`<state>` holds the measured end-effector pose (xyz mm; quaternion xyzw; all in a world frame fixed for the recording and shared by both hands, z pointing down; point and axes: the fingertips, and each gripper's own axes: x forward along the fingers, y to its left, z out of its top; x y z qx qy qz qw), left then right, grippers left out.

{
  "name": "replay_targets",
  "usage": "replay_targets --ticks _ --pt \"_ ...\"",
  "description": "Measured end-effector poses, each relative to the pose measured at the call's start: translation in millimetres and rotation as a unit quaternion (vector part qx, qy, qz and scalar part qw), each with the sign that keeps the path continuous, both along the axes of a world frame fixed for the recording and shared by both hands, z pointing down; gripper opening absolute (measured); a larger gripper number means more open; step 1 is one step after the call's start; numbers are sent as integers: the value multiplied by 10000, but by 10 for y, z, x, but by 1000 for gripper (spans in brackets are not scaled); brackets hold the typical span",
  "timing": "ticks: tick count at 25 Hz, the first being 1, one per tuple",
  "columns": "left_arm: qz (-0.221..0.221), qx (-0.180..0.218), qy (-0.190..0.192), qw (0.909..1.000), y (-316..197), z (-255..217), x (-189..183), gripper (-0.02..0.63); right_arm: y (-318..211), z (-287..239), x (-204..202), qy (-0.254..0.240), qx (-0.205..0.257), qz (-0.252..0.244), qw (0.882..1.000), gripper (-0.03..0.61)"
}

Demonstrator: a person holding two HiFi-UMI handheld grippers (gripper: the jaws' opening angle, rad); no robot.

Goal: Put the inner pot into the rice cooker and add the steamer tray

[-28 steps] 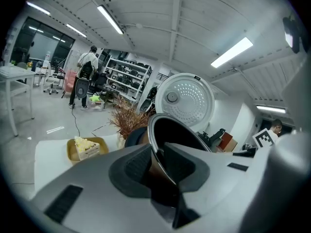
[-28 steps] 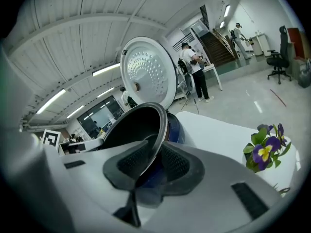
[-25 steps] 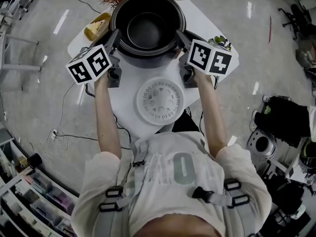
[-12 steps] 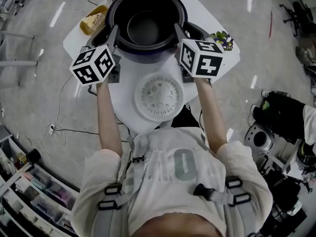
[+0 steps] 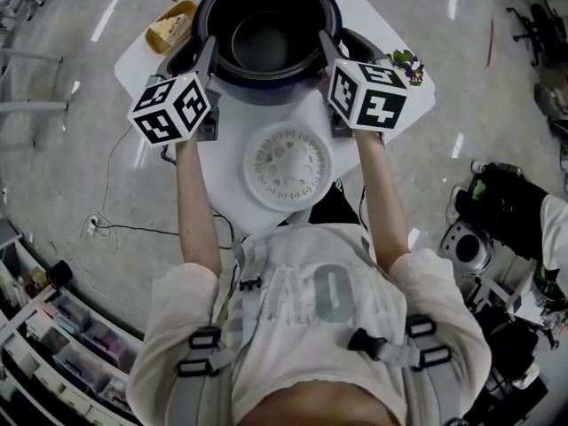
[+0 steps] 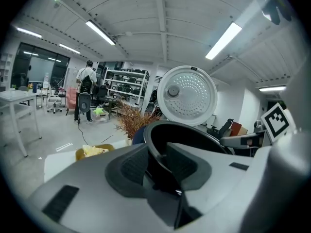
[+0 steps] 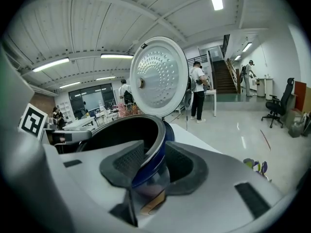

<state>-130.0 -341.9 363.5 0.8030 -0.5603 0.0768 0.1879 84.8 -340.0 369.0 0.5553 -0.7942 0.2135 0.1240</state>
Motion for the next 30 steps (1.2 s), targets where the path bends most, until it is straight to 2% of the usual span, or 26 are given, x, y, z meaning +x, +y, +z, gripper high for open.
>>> replay_targets --ticks 3,9,11,15,19,25,30 --pt "-24 94 -128 9999 52 -62 22 106 2 -114 69 7 197 49 9998 146" --pt "-113 489 -79 9987 317 -365 -132 106 212 -471 96 -94 721 -86 9973 146" --pt "-83 490 -3 9988 455 -365 -194 106 367 -483 99 -41 802 -207 9966 147" --pt "121 152 117 9997 783 -98 -232 134 759 -321 122 123 769 -435 9960 161" --pt "516 -344 204 9979 1261 337 -125 151 1258 15 127 102 463 -535 9974 166" --pt "1249 -1273 72 9839 1956 1091 110 166 1953 794 113 371 -274 -505 9977 166" --pt "1365 -1741 220 9750 2255 1485 223 166 2341 1283 172 109 -866 -212 9960 170"
